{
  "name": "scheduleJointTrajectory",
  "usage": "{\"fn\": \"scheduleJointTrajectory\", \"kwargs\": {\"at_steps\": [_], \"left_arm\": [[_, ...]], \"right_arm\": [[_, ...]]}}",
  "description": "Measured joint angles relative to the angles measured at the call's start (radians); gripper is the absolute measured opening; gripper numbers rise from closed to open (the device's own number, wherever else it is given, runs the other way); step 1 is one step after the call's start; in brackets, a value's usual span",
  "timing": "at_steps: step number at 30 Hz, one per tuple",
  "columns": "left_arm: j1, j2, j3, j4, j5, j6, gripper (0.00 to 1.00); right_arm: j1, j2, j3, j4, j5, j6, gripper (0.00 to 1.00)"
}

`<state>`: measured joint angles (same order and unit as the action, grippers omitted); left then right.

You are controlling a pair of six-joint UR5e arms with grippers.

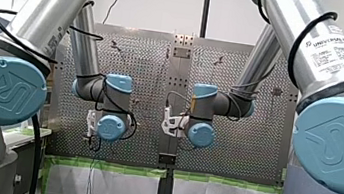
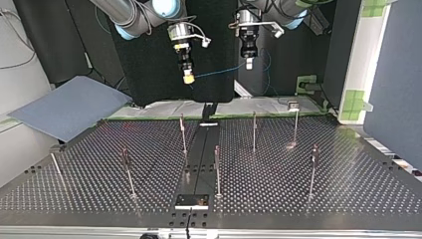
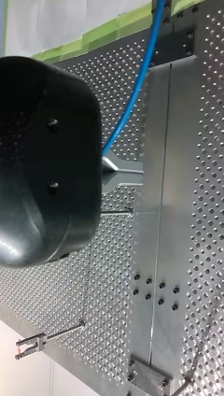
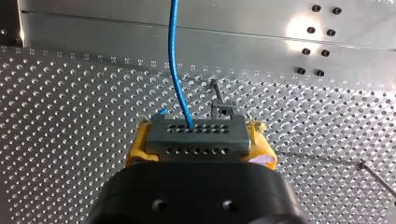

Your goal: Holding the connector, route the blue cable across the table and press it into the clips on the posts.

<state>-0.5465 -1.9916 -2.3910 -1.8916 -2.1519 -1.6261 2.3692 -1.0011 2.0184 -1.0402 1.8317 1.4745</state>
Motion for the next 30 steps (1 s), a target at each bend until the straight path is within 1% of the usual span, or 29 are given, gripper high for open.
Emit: {"fn": "scheduleJointTrajectory", "kwargs": {"at_steps": [3, 5, 10, 13, 16, 25, 30], "left_arm": [[0.000, 0.000, 0.000, 0.000, 0.000, 0.000, 0.00], [0.000, 0.000, 0.000, 0.000, 0.001, 0.000, 0.00], [0.000, 0.000, 0.000, 0.000, 0.001, 0.000, 0.00], [0.000, 0.000, 0.000, 0.000, 0.001, 0.000, 0.00], [0.000, 0.000, 0.000, 0.000, 0.001, 0.000, 0.00], [-0.003, -0.004, -0.004, -0.003, 0.004, 0.004, 0.00], [-0.014, -0.015, -0.026, -0.028, 0.010, 0.012, 0.00]], "right_arm": [[0.002, 0.003, -0.003, 0.003, 0.002, -0.003, 0.00], [0.004, 0.015, -0.010, 0.015, 0.004, -0.005, 0.00], [0.006, 0.058, -0.015, 0.056, 0.006, -0.007, 0.00], [0.006, 0.082, -0.015, 0.066, 0.006, -0.008, 0.00], [0.006, 0.095, -0.015, 0.070, 0.006, -0.008, 0.00], [0.006, 0.099, -0.016, 0.071, 0.006, -0.008, 0.00], [0.006, 0.100, -0.016, 0.071, 0.006, -0.008, 0.00]]}}
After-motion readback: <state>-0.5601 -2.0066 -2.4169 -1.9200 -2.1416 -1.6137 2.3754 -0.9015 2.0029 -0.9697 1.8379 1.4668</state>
